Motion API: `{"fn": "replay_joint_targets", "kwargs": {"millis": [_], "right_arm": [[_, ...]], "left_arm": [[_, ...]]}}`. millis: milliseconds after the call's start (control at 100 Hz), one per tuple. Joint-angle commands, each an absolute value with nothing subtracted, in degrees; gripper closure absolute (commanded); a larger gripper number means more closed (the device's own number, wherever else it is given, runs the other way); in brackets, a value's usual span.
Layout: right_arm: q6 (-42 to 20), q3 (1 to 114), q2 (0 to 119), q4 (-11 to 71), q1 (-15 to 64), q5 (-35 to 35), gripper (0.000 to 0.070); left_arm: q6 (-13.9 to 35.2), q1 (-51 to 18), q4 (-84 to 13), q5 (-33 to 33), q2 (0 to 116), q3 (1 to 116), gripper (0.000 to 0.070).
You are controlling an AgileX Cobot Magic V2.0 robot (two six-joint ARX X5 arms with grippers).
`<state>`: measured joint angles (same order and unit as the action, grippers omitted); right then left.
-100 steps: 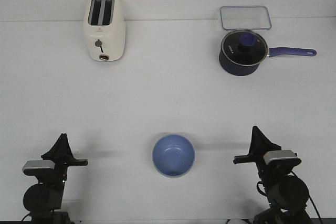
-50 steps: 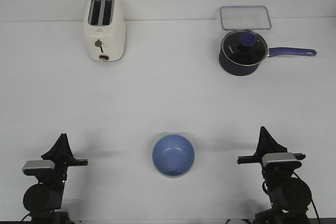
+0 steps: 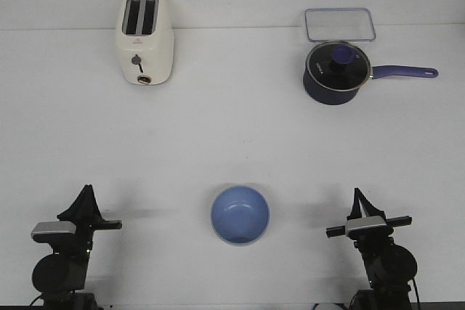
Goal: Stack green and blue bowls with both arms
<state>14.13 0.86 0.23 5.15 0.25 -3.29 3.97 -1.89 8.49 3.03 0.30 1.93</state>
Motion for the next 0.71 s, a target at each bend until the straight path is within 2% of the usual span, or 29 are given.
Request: {"fn": "replay_joint_targets", "kwargs": {"millis": [0, 700], "right_arm": [[15.35, 0.73, 0.08, 3.16, 0.14, -3.4, 0.0699], [15.27, 0.75, 0.08, 2.35, 0.16, -3.16, 0.0699]], "left_arm": [[4.12, -1.78, 9.08, 2.98, 0.21, 0.84, 0.0685], [4.1, -1.78, 9.08, 2.98, 0.19, 0.84, 0.0685]]}}
